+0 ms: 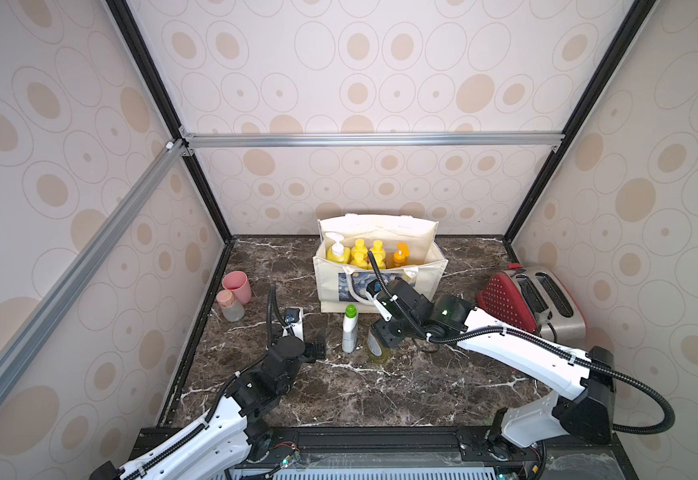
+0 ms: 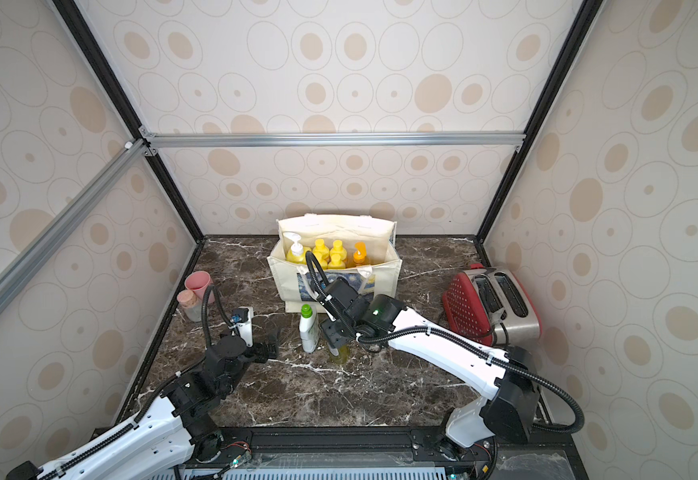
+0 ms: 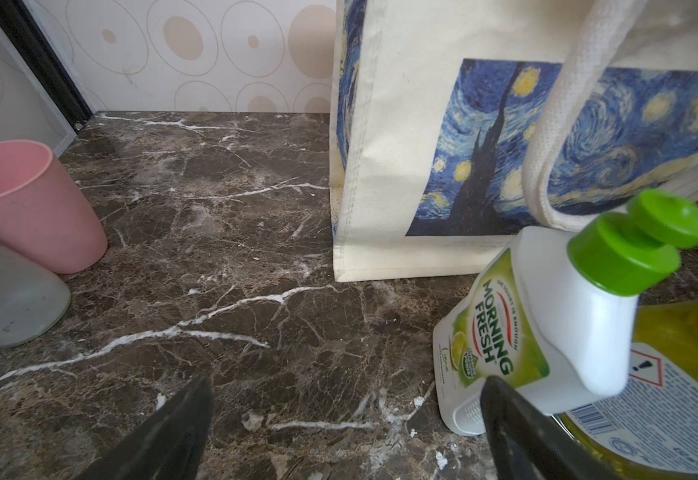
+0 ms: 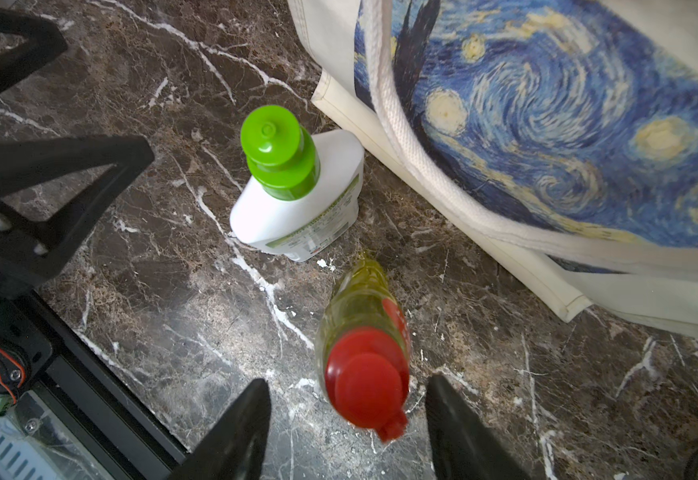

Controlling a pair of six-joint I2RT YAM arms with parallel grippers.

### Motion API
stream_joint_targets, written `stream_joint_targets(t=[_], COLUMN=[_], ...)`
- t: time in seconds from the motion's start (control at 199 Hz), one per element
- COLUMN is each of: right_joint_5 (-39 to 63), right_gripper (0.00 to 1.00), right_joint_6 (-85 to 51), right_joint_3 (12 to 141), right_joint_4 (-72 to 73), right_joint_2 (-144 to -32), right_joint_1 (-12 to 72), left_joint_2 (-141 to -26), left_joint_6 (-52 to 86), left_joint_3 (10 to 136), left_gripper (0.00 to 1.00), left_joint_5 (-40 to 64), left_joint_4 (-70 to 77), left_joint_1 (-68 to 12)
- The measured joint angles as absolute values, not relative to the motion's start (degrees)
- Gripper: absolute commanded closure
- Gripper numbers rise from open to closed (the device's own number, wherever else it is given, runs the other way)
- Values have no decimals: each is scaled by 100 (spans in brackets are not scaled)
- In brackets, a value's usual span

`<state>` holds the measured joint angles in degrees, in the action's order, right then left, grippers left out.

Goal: Pack dish soap into the shopping bag
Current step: Pick up the bottle of dish soap at the center of the board.

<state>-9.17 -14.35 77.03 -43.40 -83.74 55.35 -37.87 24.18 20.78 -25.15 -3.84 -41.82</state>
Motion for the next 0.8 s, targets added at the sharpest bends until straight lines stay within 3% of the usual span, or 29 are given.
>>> stream_joint_targets(t=[0.797], right_joint_5=[-1155], right_gripper=[58], right_joint_6=[-1551], right_joint_3=[7583], right_joint_4=[-4062], right_joint_2=[-8600], right_joint_1=[5494], left_joint_2=[-3859], left_joint_6=[2418], left_joint_3=[2058], left_gripper=[1], left_joint_5=[-2495], left_joint_4=[-379], left_joint_1=[-4182])
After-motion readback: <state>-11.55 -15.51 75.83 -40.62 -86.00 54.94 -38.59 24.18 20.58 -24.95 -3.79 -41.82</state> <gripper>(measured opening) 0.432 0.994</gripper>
